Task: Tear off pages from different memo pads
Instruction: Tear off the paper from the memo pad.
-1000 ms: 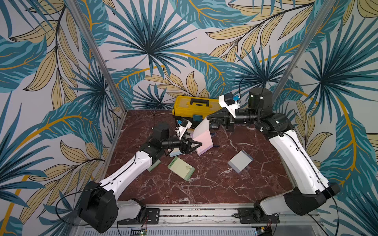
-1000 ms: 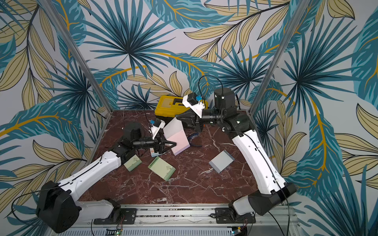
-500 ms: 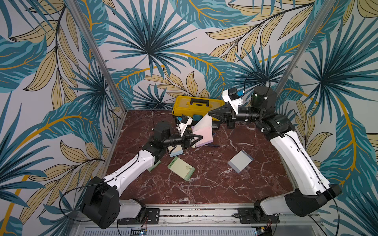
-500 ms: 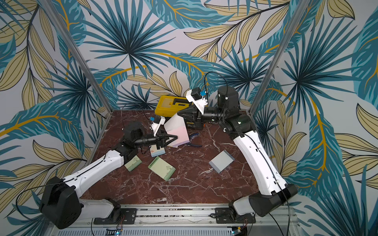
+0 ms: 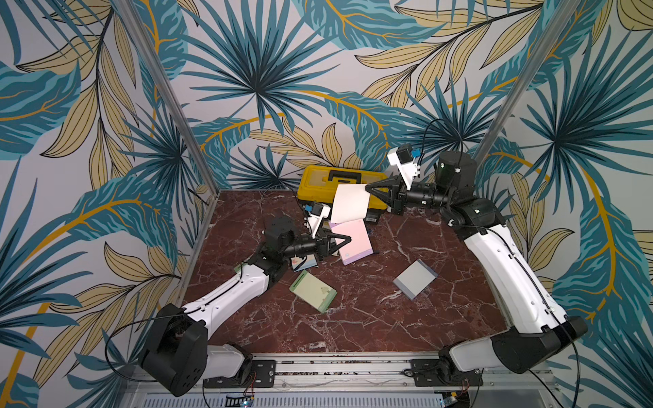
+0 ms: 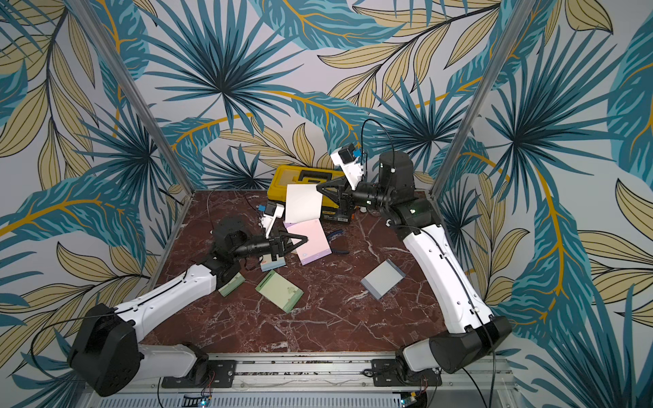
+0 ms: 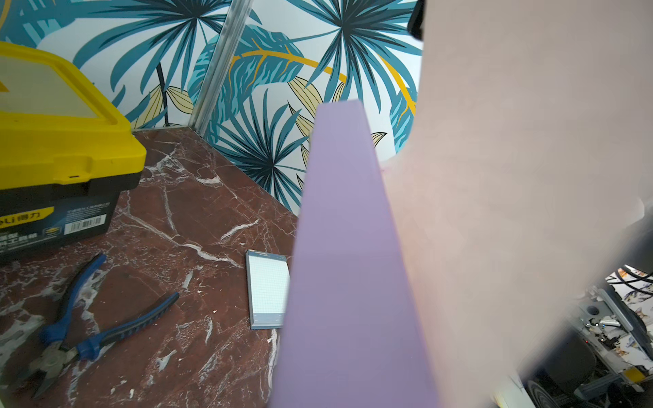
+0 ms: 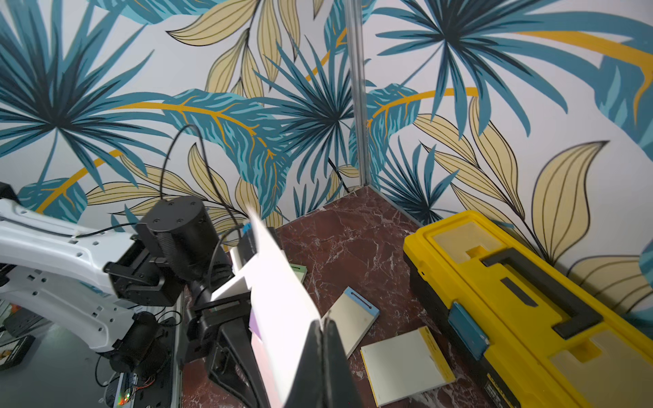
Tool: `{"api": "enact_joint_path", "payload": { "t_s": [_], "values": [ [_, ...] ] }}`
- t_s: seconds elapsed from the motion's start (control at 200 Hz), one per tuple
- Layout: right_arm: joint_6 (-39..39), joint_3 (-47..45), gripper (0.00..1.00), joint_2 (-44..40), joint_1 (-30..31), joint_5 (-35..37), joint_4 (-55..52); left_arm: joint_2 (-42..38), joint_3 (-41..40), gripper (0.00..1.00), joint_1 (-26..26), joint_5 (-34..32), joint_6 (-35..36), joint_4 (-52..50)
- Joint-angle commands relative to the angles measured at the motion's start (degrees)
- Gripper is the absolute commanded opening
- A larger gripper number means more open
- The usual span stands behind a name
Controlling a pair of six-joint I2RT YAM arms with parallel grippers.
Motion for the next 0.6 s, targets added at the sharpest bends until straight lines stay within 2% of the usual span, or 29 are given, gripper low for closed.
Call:
{"api": "enact_joint_path", "payload": {
  "t_s": [0.0, 0.085, 0.135, 0.195, 0.265, 0.386, 0.481, 0.596],
  "values": [
    [10.5, -7.9, 0.00, -1.0, -9.0, 9.2, 8.4, -3.0, 0.5, 0.00, 0.1, 0.1, -1.9, 1.2],
    [18.3, -17.4, 0.00, -2.7, -17.3, 14.0, 19.3, -3.9, 0.5, 0.00, 0.1, 0.1, -0.2, -2.8],
    [19.4, -20.8, 0.00, -3.2, -19.8, 15.7, 21.3, -4.0, 0.8, 0.00, 0.3, 0.2, 1.0, -5.8],
    [18.0, -21.6, 0.00, -2.9, -20.1, 14.6, 19.2, -3.3, 1.4, 0.00, 0.4, -0.6, 2.7, -9.3],
    [20.4, -23.3, 0.00, -2.1, -20.1, 12.1, 18.2, -0.7, 4.2, 0.00, 0.0, -4.6, 5.1, -16.6],
    [21.7, -28.8, 0.00, -0.4, -20.0, 17.9, 14.7, 7.7, 10.5, 0.00, -3.3, -10.8, 5.0, -23.7],
    [20.3, -28.8, 0.00, 2.9, -20.1, 22.8, 7.2, 14.8, 16.4, 0.00, -6.7, -13.1, 3.7, -25.9],
    [21.1, -28.4, 0.00, 7.7, -20.4, 22.2, 5.0, 21.3, 22.7, 0.00, -8.6, -13.7, 3.1, -26.7]
  ]
}}
